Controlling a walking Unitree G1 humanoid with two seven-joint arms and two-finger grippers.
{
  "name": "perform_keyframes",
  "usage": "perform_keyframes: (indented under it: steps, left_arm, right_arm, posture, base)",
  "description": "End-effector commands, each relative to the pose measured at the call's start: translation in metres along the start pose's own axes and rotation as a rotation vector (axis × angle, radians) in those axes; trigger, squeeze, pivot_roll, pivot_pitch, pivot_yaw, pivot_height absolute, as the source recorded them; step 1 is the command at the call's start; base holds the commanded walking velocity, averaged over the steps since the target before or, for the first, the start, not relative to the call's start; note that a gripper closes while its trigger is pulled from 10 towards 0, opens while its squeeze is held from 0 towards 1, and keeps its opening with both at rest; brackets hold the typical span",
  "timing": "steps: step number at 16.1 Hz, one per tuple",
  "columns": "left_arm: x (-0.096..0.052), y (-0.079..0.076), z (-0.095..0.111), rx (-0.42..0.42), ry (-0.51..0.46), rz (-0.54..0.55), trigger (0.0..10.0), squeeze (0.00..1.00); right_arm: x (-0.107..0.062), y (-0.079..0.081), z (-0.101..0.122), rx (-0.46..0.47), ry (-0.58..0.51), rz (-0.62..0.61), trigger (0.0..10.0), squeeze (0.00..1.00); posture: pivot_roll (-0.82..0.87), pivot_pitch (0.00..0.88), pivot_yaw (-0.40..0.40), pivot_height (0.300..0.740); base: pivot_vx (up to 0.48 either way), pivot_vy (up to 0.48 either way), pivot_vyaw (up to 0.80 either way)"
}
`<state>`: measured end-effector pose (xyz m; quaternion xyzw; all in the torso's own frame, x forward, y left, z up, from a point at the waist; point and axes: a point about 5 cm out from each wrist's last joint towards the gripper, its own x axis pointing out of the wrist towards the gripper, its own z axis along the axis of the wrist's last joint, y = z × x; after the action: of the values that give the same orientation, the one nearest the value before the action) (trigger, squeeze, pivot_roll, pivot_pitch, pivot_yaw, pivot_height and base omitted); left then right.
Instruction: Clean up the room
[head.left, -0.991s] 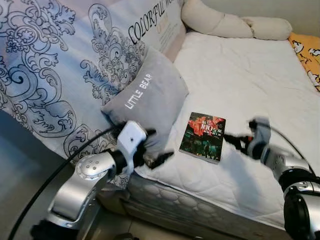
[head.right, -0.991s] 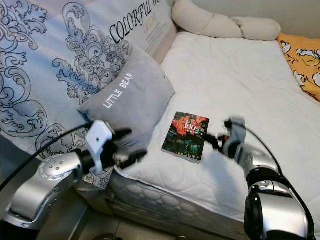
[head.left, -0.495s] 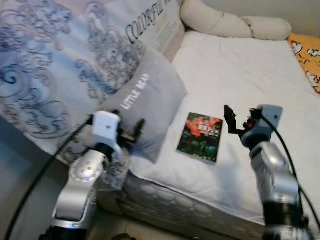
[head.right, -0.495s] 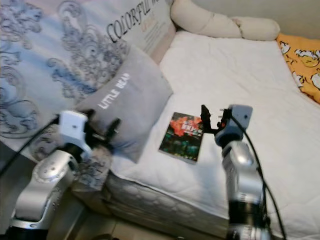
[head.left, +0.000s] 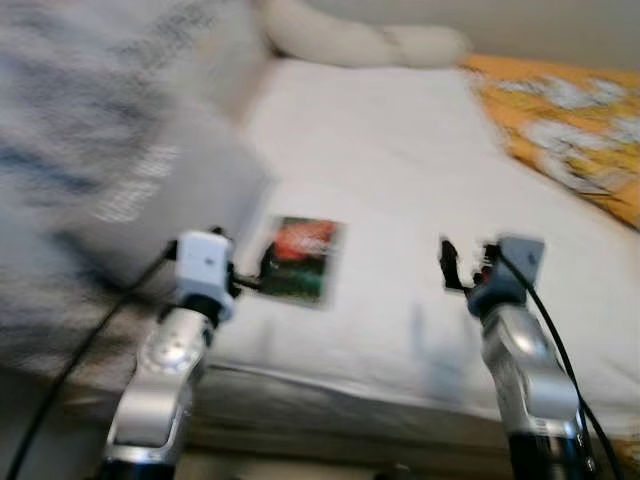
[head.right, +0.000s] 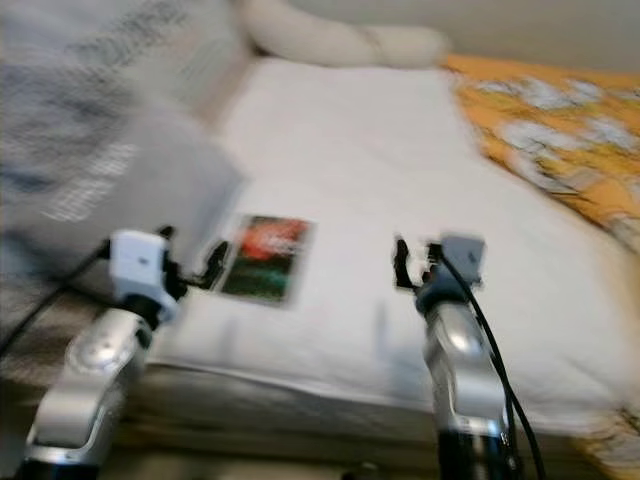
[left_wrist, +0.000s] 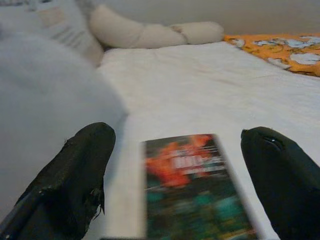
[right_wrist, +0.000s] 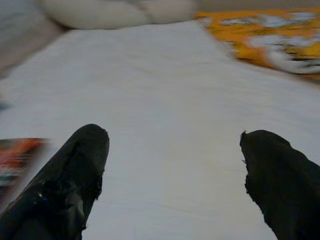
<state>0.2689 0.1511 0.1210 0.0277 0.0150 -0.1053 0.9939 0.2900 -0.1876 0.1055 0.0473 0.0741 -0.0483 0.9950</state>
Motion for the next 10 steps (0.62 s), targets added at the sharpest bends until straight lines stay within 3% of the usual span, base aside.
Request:
perform_keyframes:
  steps: [1,3,5,10]
  left_arm:
    - [0.004,-0.007,0.001,0.003,-0.011,-0.006,10.0,0.00]
    - [0.006,-0.001,-0.001,-0.001,-0.015,0.054,10.0,0.00]
    - [0.007,0.004,-0.004,0.008,-0.008,0.102,10.0,0.00]
    - [0.009,0.005,-0.004,0.022,-0.011,0.121,10.0,0.00]
  right_arm:
    - [0.000,-0.019,0.002,-0.052,0.001,-0.074,10.0,1.00]
    - [0.002,-0.030,0.008,-0.074,-0.006,-0.138,10.0,1.00]
    - [0.002,-0.034,0.012,-0.119,-0.025,-0.108,10.0,1.00]
    - [0.001,-0.021,0.009,-0.110,-0.020,-0.053,10.0,1.00]
  posture:
    - [-0.02,0.000,-0.006,0.740]
    - [-0.03,0.000,-0.002,0.740]
    - [-0.03,0.000,-0.004,0.740]
    - [-0.03,0.000,-0.009,0.740]
  base:
    - [0.000,-0.480,-0.54]
    - [0.000,-0.480,0.00]
    - [0.000,-0.480,0.00]
    - [0.000,-0.480,0.00]
